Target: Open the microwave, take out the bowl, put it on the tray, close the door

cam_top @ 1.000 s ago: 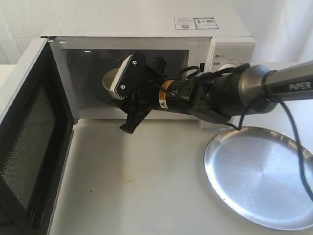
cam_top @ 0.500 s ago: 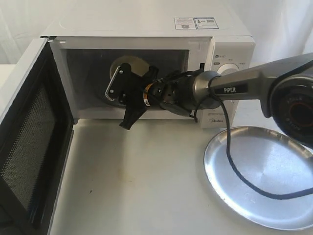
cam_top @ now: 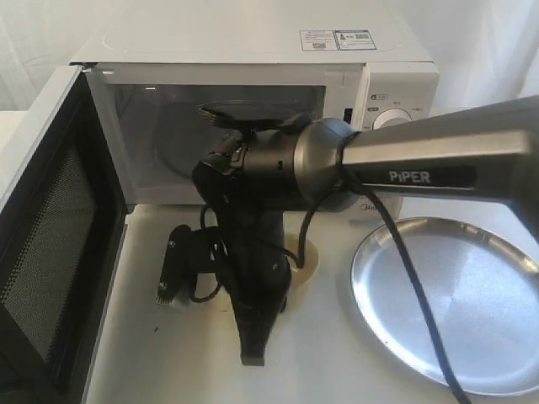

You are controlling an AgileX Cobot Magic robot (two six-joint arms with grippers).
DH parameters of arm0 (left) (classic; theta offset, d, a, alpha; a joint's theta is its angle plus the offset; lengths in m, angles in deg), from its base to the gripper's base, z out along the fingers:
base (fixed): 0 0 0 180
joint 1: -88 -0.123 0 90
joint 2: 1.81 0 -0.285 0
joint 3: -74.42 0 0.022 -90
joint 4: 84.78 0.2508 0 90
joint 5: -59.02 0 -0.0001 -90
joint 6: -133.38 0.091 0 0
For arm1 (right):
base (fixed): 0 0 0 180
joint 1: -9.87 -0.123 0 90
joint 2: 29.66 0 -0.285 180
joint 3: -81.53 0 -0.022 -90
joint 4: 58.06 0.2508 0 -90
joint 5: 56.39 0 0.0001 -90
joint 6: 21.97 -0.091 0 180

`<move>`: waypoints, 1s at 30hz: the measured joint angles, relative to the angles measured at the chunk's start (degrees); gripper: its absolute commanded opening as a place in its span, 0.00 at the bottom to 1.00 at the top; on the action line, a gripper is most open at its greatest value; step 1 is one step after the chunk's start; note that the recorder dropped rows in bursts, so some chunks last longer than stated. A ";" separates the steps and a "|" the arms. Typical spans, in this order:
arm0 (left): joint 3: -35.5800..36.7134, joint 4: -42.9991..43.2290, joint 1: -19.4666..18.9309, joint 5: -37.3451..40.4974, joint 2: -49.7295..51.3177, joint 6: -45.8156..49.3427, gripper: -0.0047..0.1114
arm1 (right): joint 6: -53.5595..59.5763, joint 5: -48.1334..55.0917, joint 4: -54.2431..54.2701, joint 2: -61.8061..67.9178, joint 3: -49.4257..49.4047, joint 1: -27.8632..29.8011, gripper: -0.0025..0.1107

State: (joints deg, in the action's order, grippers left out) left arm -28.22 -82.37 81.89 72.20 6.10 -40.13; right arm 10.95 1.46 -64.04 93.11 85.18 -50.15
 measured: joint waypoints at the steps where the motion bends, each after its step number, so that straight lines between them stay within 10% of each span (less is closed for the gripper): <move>1: 0.00 0.00 0.00 0.00 0.00 0.00 0.04 | 0.72 1.24 0.74 -0.68 -0.80 0.00 0.02; 19: 0.00 0.00 0.00 0.00 0.00 0.00 0.04 | -41.95 11.46 -25.21 -12.37 -19.05 0.00 0.02; 30: 0.00 0.00 0.00 0.00 0.00 0.00 0.04 | -55.79 0.20 -38.49 -15.95 -23.88 3.20 0.02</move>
State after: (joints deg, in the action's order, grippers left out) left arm -28.22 -82.37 81.89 72.20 6.10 -40.13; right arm -44.84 1.66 -102.53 77.16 61.29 -46.95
